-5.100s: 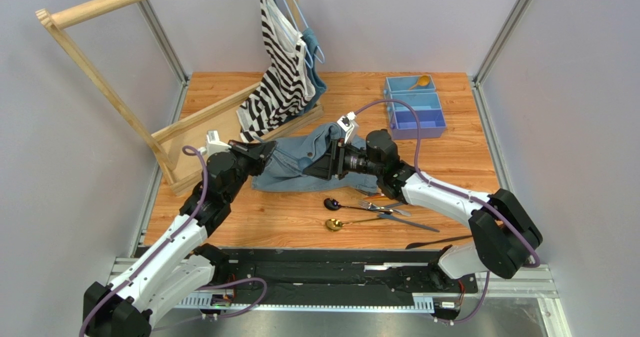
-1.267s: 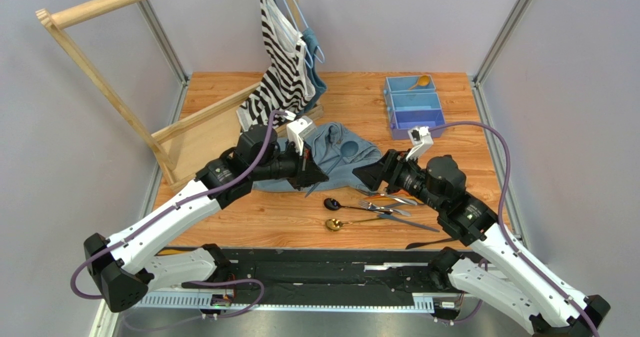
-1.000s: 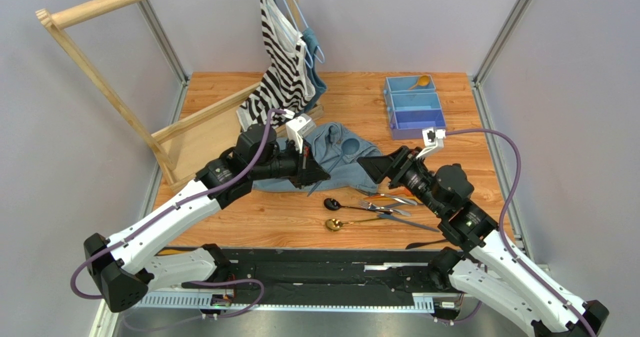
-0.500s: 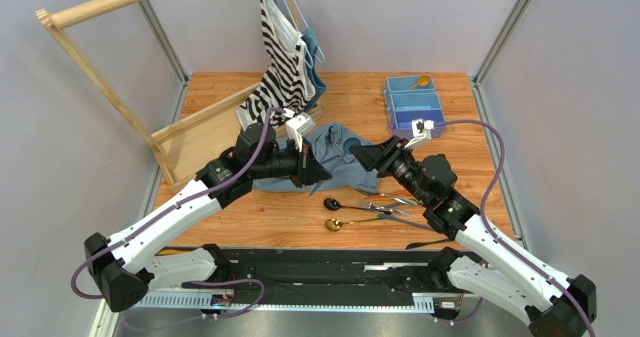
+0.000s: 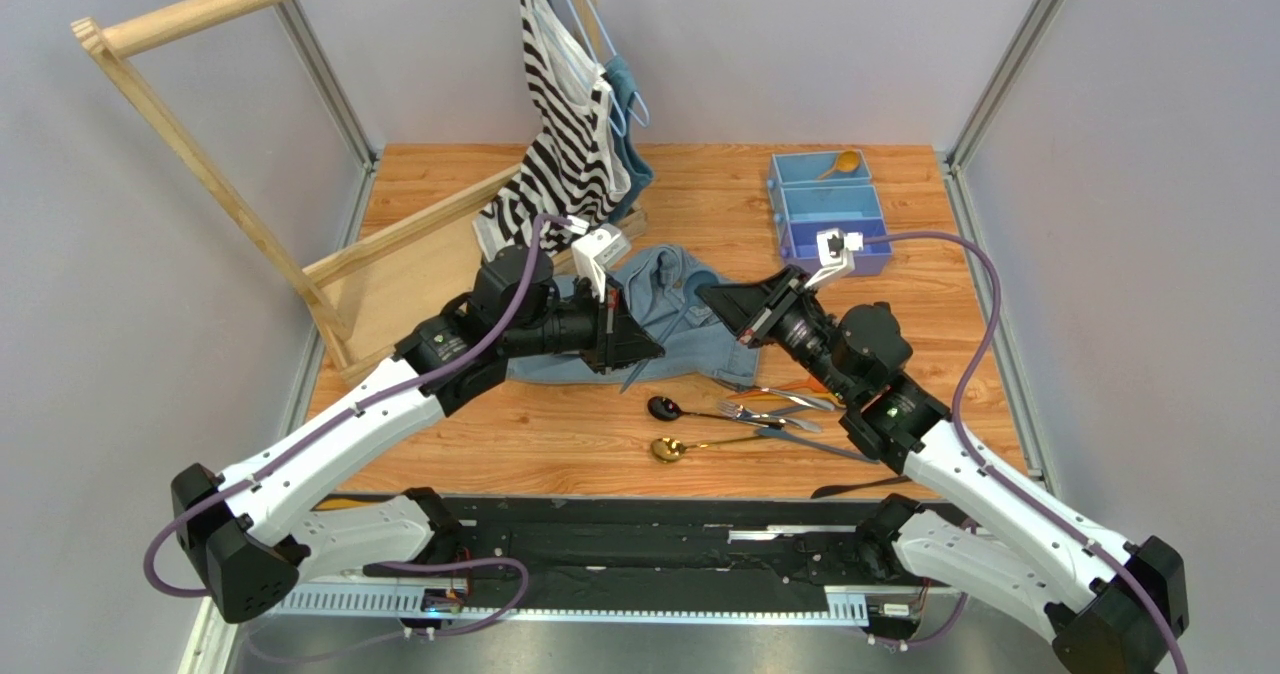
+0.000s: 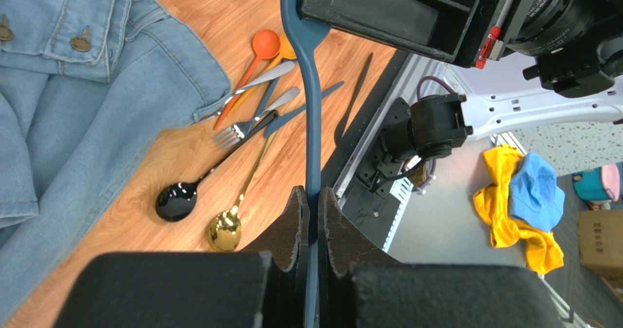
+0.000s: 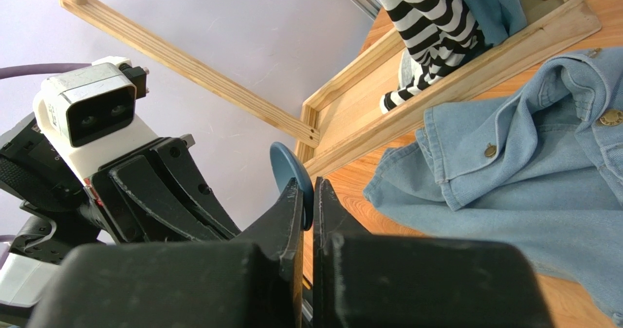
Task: Sort the eating utensils into containers
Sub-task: Pick up the spoon from the center of the board.
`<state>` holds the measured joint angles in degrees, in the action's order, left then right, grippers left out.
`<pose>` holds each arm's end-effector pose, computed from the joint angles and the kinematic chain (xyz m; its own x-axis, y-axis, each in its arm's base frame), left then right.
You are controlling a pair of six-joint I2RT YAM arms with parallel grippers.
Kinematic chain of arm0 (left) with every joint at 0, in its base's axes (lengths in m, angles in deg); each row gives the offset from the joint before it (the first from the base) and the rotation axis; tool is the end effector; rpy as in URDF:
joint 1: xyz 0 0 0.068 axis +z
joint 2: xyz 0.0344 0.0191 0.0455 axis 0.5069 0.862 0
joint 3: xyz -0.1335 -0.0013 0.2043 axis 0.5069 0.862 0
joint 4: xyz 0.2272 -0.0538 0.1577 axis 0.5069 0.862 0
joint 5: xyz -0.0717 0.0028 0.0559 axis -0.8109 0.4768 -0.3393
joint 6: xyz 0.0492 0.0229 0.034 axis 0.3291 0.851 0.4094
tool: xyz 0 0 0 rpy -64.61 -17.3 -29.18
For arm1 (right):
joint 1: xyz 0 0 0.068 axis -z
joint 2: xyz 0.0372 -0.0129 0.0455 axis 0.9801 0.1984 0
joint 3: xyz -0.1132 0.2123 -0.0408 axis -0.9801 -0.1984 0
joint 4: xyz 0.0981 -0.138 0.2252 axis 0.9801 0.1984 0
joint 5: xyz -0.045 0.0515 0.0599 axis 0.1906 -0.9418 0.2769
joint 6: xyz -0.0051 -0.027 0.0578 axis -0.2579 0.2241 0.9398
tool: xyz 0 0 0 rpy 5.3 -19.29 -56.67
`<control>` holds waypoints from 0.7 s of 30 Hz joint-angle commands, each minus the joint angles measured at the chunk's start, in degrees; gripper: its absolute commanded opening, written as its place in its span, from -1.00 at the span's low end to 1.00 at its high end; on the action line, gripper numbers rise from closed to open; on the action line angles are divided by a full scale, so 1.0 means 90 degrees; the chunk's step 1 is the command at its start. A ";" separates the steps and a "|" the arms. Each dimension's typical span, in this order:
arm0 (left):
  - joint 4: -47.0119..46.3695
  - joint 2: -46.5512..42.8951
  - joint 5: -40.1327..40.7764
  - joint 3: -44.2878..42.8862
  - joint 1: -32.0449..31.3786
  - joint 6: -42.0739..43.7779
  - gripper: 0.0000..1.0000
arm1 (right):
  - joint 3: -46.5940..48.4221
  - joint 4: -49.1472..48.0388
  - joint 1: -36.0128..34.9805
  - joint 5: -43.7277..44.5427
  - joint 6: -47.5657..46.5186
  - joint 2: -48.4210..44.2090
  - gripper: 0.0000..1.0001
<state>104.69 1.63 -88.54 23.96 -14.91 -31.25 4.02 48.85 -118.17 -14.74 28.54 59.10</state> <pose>0.1910 -0.2225 0.3252 -0.6538 0.0447 -0.7553 0.6918 0.4396 -0.5728 0.2014 0.1696 0.2971 -0.4943 0.5786 -0.6487 -0.4582 0.4608 0.7601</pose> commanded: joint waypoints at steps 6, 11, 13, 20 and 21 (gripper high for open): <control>0.0280 -0.0055 0.0633 -0.0251 -0.0047 0.0299 0.26 | 0.0316 0.0517 -0.0012 0.0505 -0.0445 -0.0490 -1.00; 0.0816 -0.0103 0.1228 -0.0514 -0.0047 0.0494 0.84 | 0.0413 0.1035 -0.0012 0.0887 -0.0738 -0.0626 -1.00; 0.1158 -0.0152 0.1609 -0.0631 -0.0038 0.0601 0.90 | 0.0472 0.1239 -0.0003 0.0985 -0.0884 -0.0627 -1.00; 0.1871 -0.0465 0.3062 -0.0886 -0.0028 0.1148 0.94 | 0.0677 0.1795 0.0231 0.1327 -0.1334 -0.0461 -1.00; 0.2056 -0.0513 0.3259 -0.0905 -0.0028 0.1188 0.94 | 0.0706 0.1903 0.0290 0.1328 -0.1354 -0.0441 -1.00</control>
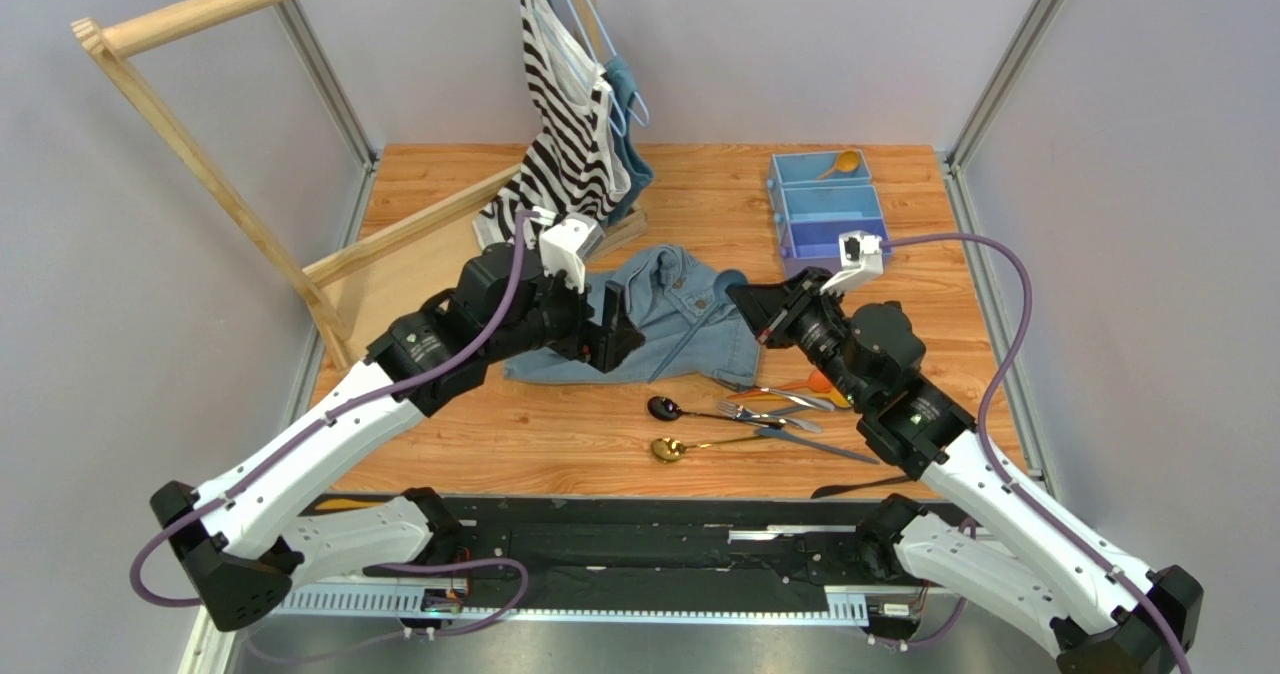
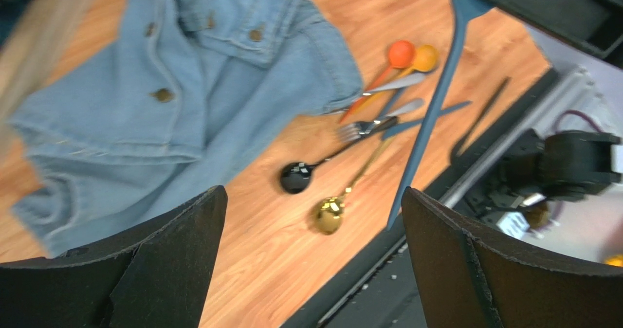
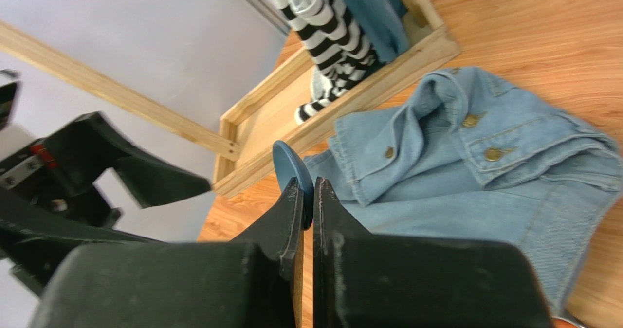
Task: Sort the eating utensils into containers
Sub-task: Pick up the spoon from the center of the board.
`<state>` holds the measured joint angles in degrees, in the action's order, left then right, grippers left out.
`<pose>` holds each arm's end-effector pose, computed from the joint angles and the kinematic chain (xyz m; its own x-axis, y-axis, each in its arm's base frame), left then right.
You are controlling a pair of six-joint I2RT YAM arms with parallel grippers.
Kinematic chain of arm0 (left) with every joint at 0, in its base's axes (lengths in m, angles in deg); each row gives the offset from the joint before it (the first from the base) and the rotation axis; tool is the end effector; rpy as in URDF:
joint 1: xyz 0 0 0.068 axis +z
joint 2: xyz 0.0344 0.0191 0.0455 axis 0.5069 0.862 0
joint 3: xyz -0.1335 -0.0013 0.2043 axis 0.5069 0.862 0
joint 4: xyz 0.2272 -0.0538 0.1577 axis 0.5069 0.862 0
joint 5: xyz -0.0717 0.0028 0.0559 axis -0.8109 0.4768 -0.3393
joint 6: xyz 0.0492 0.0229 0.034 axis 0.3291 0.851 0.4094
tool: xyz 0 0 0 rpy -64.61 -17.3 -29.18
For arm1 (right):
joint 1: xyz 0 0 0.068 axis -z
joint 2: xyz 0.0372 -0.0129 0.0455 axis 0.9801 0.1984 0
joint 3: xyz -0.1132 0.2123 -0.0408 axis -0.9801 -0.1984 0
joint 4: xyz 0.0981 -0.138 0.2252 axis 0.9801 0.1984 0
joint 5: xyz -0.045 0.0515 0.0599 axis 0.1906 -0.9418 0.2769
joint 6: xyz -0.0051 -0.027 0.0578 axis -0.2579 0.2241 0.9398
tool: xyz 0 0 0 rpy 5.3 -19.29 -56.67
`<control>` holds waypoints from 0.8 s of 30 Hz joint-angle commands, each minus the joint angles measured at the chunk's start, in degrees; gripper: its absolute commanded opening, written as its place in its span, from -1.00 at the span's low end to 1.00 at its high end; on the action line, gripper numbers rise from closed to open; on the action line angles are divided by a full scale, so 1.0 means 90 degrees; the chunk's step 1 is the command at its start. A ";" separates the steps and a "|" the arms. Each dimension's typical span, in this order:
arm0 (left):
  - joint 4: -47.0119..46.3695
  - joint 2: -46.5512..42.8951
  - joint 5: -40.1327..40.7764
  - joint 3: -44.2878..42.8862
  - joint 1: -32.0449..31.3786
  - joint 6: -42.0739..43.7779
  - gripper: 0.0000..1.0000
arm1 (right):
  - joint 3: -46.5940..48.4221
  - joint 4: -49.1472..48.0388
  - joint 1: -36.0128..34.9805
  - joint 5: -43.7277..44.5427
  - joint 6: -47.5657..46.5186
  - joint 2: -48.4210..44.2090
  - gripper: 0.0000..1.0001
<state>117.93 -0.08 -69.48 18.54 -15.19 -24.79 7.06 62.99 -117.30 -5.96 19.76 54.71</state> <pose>0.1906 -0.2014 0.3414 -0.5779 0.0580 -0.8141 0.5966 0.7106 -0.3729 0.1961 0.1505 0.3057 -0.4003 0.5126 -0.7596 -0.3680 0.6692 0.6456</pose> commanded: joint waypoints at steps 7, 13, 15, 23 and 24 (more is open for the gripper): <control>0.1425 -0.0354 0.2626 -0.0508 0.0004 0.0869 0.98 | 0.0447 0.0548 0.0866 -0.0144 -0.0417 0.0261 -1.00; 0.1728 -0.0188 0.2969 -0.0498 0.0004 0.1094 0.98 | 0.0632 0.0528 0.1082 -0.0381 -0.0446 0.0701 -1.00; 0.1796 -0.0090 0.3037 -0.0469 0.0004 0.1123 0.98 | 0.0778 0.0509 0.1179 -0.0410 -0.0514 0.0924 -1.00; 0.1845 -0.0070 0.3116 -0.0206 0.0004 0.1299 0.98 | 0.1706 0.0392 0.1998 -0.0840 -0.0671 0.1969 -1.00; 0.1836 -0.0100 0.3125 -0.0167 0.0004 0.1299 0.98 | 0.1794 0.0324 0.2097 -0.0879 -0.0661 0.2232 -1.00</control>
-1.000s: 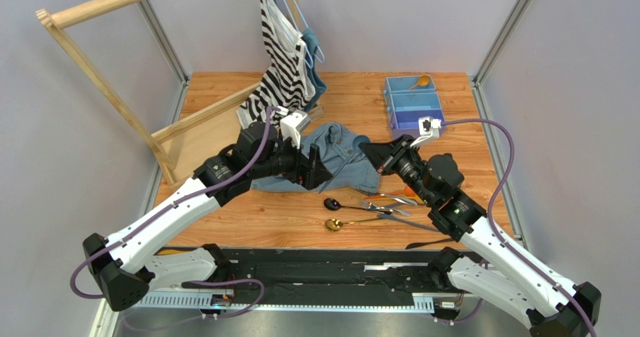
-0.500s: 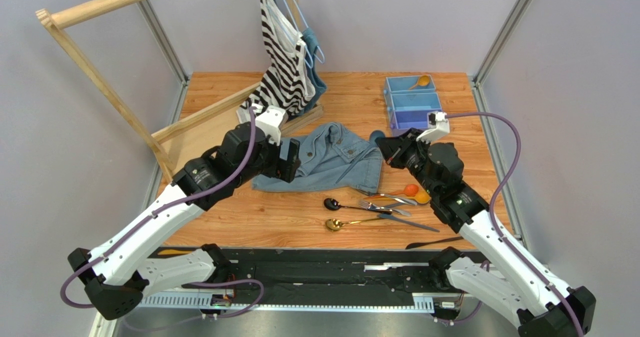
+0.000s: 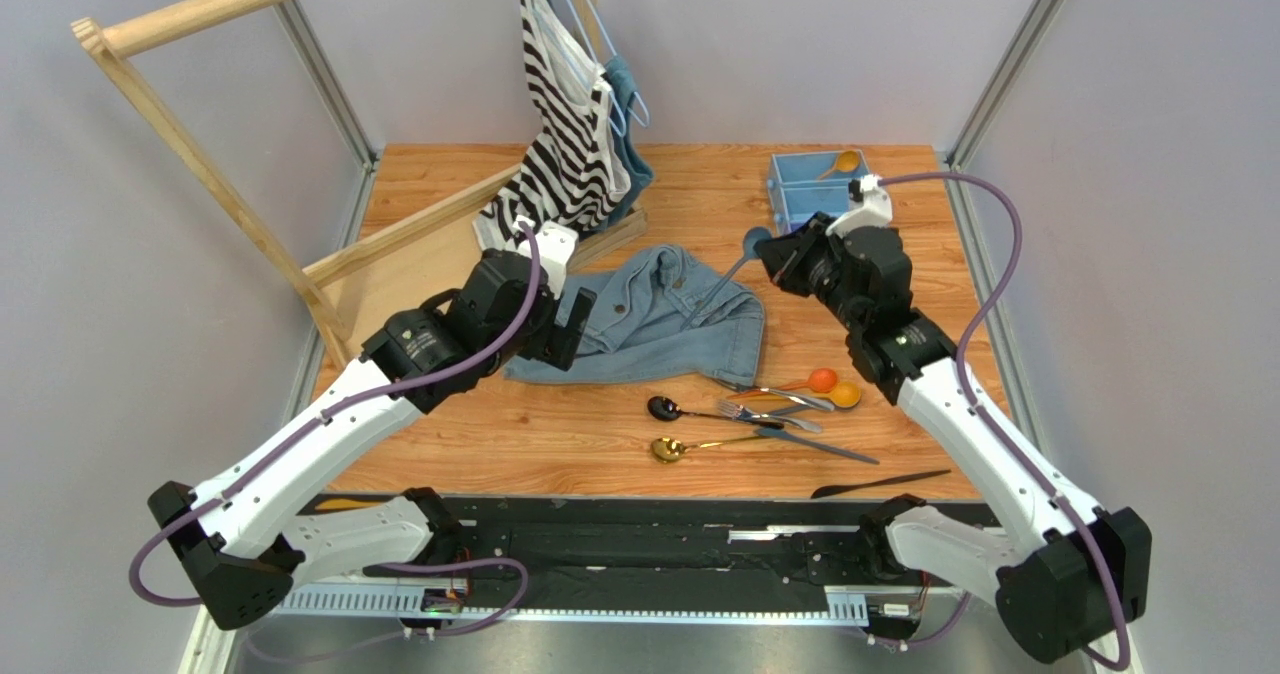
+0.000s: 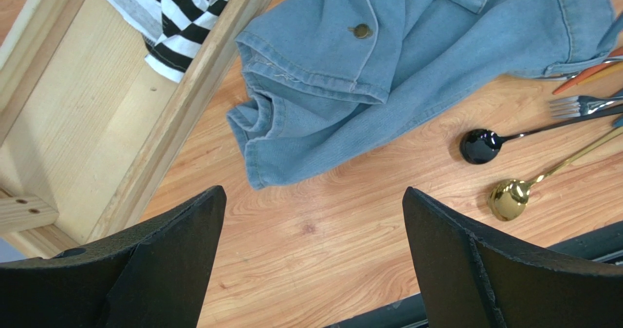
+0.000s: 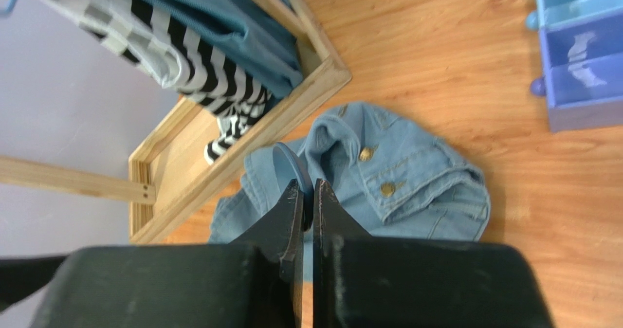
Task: Sort the eating utensils into containers
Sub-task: Pick up the spoon from the center of the board, then place the spoon in the storage box.
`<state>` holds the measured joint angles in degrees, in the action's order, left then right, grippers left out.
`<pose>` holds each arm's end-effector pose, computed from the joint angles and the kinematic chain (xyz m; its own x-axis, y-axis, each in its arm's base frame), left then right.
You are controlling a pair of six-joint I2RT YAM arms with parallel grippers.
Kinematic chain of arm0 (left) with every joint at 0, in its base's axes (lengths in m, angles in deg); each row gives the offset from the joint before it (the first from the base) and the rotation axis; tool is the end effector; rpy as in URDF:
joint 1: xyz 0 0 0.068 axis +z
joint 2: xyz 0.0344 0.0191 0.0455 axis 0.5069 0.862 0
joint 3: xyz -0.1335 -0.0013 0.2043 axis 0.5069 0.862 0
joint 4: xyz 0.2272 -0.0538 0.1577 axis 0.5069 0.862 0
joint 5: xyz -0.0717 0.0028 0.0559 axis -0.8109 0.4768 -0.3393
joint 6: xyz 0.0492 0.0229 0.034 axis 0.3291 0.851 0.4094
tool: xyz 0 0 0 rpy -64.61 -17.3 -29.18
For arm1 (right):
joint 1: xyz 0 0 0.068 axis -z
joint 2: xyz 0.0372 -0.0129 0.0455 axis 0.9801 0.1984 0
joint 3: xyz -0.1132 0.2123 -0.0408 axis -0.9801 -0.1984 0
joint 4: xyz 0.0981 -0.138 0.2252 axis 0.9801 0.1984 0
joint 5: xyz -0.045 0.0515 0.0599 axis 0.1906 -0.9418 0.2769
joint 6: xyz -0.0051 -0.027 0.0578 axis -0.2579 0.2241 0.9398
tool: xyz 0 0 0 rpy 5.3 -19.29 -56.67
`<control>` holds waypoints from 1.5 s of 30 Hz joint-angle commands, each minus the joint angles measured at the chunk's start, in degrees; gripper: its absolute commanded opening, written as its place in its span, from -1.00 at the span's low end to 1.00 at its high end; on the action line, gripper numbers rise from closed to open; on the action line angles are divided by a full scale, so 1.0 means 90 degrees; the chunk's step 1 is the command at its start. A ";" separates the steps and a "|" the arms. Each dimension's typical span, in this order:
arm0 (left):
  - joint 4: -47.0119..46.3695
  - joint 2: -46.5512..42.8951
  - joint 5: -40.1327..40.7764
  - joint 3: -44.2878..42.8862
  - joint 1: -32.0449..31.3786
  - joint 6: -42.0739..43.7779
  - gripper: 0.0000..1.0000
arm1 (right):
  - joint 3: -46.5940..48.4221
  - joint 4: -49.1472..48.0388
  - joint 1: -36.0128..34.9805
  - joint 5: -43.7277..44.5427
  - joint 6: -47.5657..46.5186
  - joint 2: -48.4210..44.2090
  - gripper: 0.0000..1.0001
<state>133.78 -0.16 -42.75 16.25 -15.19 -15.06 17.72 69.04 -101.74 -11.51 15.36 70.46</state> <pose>0.1913 -0.1697 0.3299 -0.5392 0.2690 -0.7981 0.3636 0.9291 0.0675 0.2726 0.1162 0.2969 -0.4293 0.4623 -0.7758 -0.1625 0.8055 0.5699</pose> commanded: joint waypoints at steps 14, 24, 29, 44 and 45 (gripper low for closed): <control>0.0036 -0.0900 -0.0128 0.0870 -0.0006 0.0053 0.98 | 0.3147 -0.0369 0.1920 -0.0282 -0.0524 0.3158 -1.00; -0.0023 -0.1086 -0.0518 0.0968 0.0004 -0.0006 0.98 | 0.6008 0.0510 0.2380 -0.0067 -0.0925 0.5549 -1.00; -0.0071 -0.1154 -0.0645 0.0997 0.0004 -0.0055 0.98 | 0.7685 0.1289 0.2527 0.0127 -0.1080 0.6507 -1.00; -0.0101 -0.0979 -0.0792 0.1036 -0.0006 -0.0065 0.98 | 0.8305 0.0872 0.3210 0.0626 -0.1198 0.7778 -1.00; -0.0091 -0.0969 -0.0772 0.1036 0.0004 -0.0084 0.98 | 0.8286 0.0804 0.3210 0.0665 -0.1217 0.7817 -1.00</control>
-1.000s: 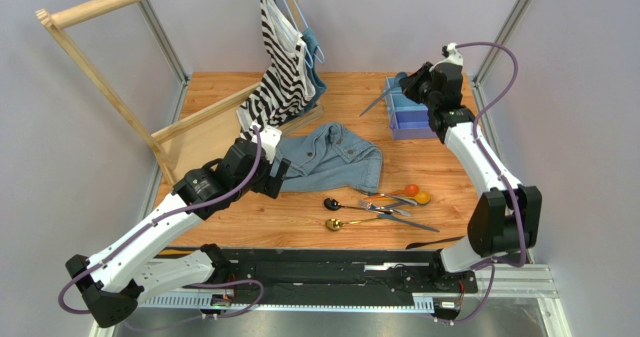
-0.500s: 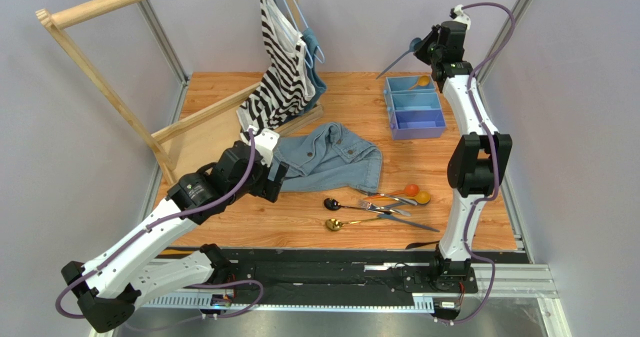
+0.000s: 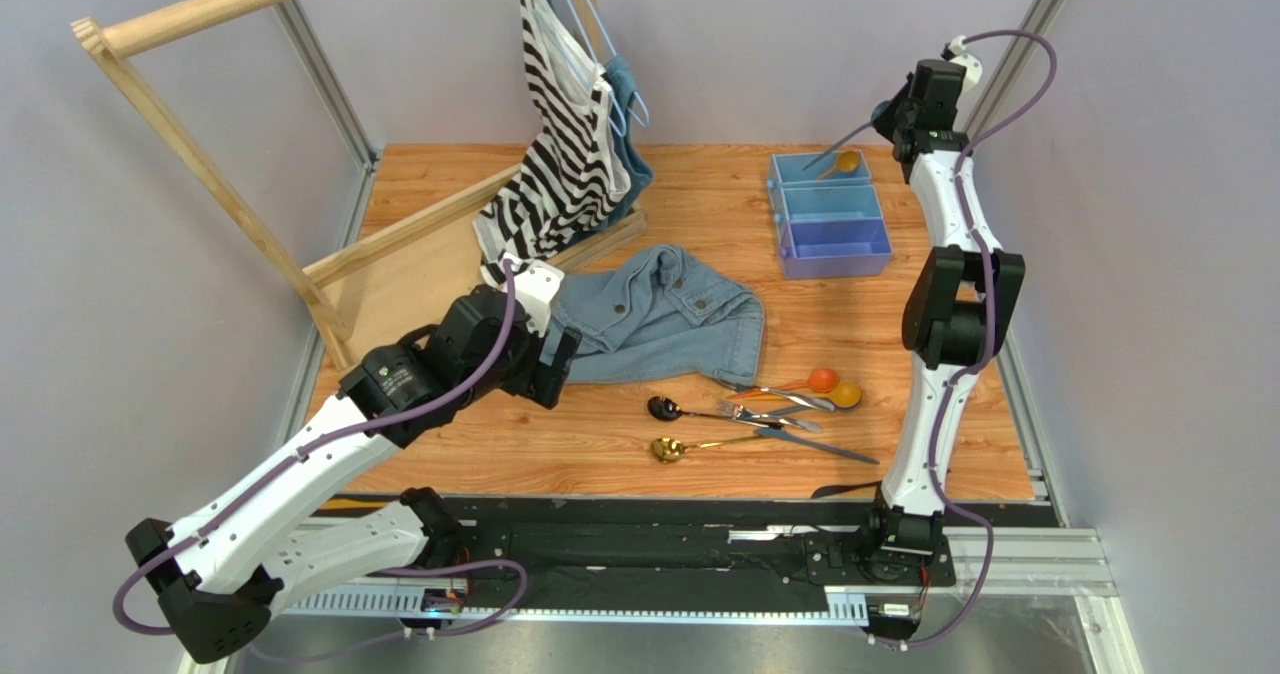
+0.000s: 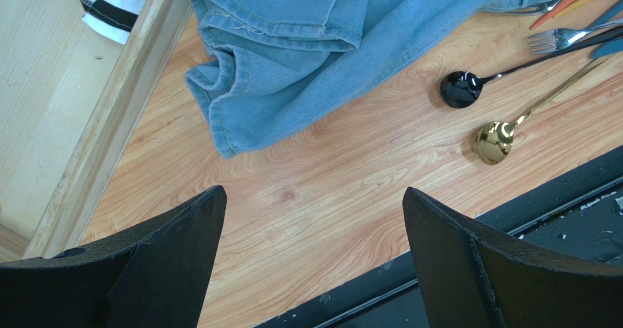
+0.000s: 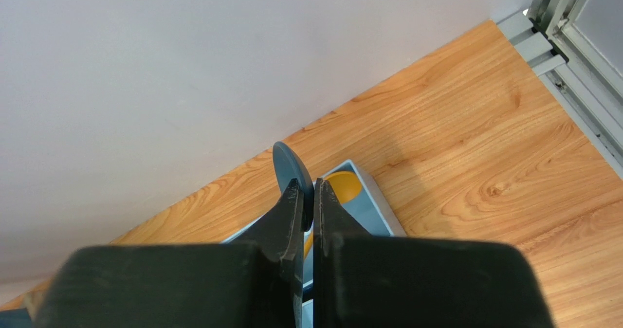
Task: Sort the eating utensils into containers
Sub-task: Place the spoon in the storage box.
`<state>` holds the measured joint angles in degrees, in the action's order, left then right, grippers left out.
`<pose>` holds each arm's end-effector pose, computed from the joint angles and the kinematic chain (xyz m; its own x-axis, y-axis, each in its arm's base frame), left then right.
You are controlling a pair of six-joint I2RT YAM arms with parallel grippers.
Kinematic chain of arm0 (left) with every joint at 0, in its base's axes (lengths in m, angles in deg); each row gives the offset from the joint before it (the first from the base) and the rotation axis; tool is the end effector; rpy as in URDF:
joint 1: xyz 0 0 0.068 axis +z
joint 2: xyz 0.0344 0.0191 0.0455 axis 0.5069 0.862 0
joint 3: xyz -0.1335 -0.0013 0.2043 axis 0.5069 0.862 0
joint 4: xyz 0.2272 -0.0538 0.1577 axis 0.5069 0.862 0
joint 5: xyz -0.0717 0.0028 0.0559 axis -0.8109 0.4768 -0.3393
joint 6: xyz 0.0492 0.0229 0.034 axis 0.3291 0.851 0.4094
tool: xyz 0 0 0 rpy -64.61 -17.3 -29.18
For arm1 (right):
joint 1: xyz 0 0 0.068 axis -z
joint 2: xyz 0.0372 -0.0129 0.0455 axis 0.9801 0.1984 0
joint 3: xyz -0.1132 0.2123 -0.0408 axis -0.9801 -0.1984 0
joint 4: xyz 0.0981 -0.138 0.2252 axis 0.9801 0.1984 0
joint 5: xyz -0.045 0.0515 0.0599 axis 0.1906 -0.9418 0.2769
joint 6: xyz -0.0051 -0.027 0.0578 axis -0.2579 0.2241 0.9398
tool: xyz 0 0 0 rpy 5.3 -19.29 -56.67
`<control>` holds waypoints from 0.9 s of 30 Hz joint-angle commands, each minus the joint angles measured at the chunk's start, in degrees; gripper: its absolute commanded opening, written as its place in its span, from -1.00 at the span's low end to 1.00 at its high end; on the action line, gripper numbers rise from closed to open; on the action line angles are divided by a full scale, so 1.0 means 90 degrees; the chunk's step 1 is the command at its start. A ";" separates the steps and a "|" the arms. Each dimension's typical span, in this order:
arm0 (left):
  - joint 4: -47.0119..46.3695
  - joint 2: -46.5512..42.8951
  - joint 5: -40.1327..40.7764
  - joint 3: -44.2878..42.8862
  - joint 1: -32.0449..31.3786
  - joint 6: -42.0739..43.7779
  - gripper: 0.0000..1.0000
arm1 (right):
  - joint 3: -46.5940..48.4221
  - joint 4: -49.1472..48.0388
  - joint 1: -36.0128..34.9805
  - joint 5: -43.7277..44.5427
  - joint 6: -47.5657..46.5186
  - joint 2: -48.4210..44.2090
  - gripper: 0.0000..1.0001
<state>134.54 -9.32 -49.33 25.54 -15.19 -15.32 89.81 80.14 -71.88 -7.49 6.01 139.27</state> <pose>0.1660 -0.1515 0.3058 -0.5675 0.2809 -0.7740 0.4431 0.8965 0.0005 0.5488 -0.0683 0.2744 -0.2674 0.4884 -0.8306 0.3478 0.8528 0.3895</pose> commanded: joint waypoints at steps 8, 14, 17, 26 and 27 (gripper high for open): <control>-0.0147 0.0068 0.0115 0.0014 0.0004 -0.0065 0.98 | 0.0247 -0.0909 -0.0292 0.0453 -0.0373 0.0543 -1.00; -0.0156 0.0049 0.0134 0.0014 0.0004 -0.0065 0.98 | -0.0084 -0.1221 -0.0478 0.0648 -0.0412 0.0583 -1.00; -0.0156 0.0019 0.0154 0.0014 0.0004 -0.0065 0.98 | -0.0338 -0.1446 -0.0547 0.0765 -0.0422 0.0524 -1.00; -0.0157 -0.0010 0.0134 0.0004 0.0004 -0.0055 0.97 | -0.1130 -0.1574 -0.0625 0.0639 -0.0344 0.0280 -0.83; -0.0176 -0.0020 0.0134 0.0004 -0.0006 -0.0055 0.97 | -0.1188 -0.1573 -0.0625 0.0668 -0.0335 0.0251 -0.71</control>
<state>134.57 -8.56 -48.61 25.54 -15.19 -15.34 81.15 68.89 -77.26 -2.02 2.69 144.78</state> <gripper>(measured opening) 0.989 0.077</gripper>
